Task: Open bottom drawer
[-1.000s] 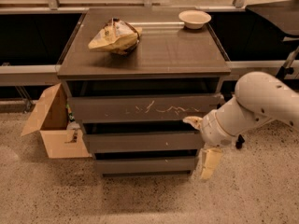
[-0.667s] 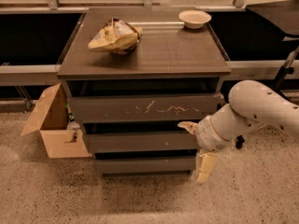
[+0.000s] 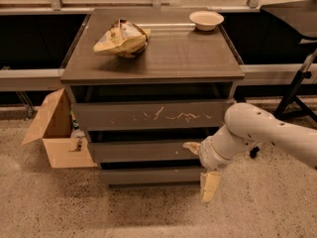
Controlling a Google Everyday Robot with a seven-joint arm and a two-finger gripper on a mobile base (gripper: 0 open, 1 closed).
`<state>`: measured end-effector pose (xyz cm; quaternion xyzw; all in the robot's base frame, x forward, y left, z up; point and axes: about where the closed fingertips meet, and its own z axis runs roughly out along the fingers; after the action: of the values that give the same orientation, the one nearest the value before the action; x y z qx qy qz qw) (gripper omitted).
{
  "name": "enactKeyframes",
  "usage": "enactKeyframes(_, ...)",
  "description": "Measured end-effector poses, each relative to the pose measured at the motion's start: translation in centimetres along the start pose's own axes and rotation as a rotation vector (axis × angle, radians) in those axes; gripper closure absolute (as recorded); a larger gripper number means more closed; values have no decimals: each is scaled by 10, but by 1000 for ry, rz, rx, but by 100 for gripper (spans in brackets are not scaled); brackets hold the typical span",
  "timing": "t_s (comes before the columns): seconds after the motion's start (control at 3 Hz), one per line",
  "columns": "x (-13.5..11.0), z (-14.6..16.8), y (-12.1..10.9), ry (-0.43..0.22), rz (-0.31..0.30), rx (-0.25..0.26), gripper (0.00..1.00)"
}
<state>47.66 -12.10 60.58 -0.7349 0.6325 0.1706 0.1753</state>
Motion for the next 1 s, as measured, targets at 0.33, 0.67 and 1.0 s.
enactKeyframes(0.33, 13, 20, -4, 16, 22, -31, 0)
enactKeyframes(0.67, 18, 26, -5, 13, 19, -35, 0)
enactKeyframes(1.0, 32, 33, -10, 52, 18, -23, 0)
